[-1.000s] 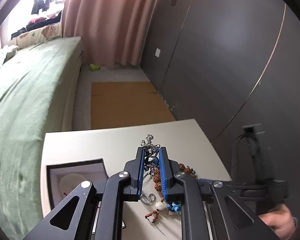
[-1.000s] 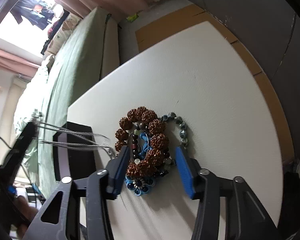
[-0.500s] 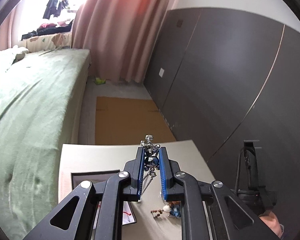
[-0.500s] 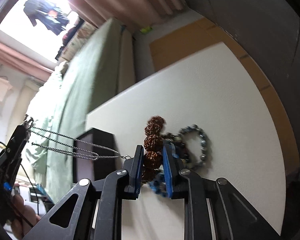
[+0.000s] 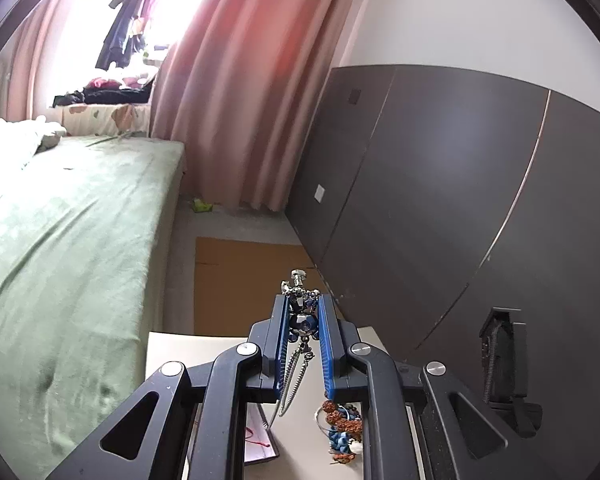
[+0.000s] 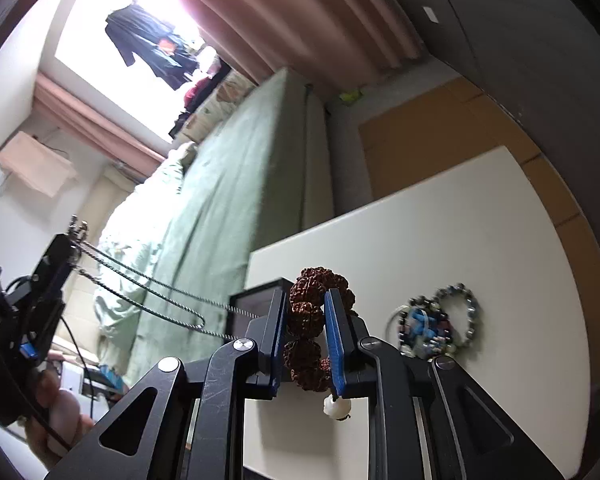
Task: Organize jewelry
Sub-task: 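Lower the silver chain into the box with the left tool while the right drops the brown bracelet in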
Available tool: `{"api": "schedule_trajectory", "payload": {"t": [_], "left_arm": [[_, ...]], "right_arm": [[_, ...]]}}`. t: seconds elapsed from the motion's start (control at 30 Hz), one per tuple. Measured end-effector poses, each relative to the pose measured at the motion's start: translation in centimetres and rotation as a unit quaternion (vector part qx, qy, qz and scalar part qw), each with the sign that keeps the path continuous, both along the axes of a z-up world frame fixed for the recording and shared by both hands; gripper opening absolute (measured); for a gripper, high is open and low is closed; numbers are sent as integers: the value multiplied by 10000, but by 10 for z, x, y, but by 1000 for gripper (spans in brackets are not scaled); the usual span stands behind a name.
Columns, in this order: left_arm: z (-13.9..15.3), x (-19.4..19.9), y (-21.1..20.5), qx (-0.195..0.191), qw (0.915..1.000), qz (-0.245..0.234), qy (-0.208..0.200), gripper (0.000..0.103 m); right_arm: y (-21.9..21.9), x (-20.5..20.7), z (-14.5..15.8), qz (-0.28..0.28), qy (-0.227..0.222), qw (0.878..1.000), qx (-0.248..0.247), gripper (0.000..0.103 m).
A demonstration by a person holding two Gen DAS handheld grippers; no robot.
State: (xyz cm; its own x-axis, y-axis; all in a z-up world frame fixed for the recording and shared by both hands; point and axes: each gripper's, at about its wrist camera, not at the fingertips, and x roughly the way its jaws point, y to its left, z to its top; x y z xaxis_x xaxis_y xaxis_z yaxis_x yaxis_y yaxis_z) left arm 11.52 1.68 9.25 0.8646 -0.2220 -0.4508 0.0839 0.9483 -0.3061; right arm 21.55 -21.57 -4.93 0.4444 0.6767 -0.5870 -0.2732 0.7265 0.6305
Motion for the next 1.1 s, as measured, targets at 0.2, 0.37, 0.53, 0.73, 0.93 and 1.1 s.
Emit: {"api": "schedule_trajectory", "payload": {"t": [0.2,0.37,0.53,0.73,0.93,1.1], "left_arm": [[-3,-2,16,-45,9999,128,12,15],[-13,2,24,-74,9997,160,156,15],[-24,2,25,-66,9995,92,299,15],[-40,8,24,-146,9986,-53,511,15],[-67,19,18,-116,9959,-189,878,15],[-94,31,20,-160,9916,-198,1272,15]], "right_arm": [[12,-3,6,75,-119,9998,162,21],[28,-5,3,116,-84,9998,148,21],[39,-6,2,119,-70,9999,97,21],[47,-5,0,91,-59,9999,102,21],[45,-10,-5,72,-61,9999,64,21],[47,-10,-4,67,-62,9999,44,21]]}}
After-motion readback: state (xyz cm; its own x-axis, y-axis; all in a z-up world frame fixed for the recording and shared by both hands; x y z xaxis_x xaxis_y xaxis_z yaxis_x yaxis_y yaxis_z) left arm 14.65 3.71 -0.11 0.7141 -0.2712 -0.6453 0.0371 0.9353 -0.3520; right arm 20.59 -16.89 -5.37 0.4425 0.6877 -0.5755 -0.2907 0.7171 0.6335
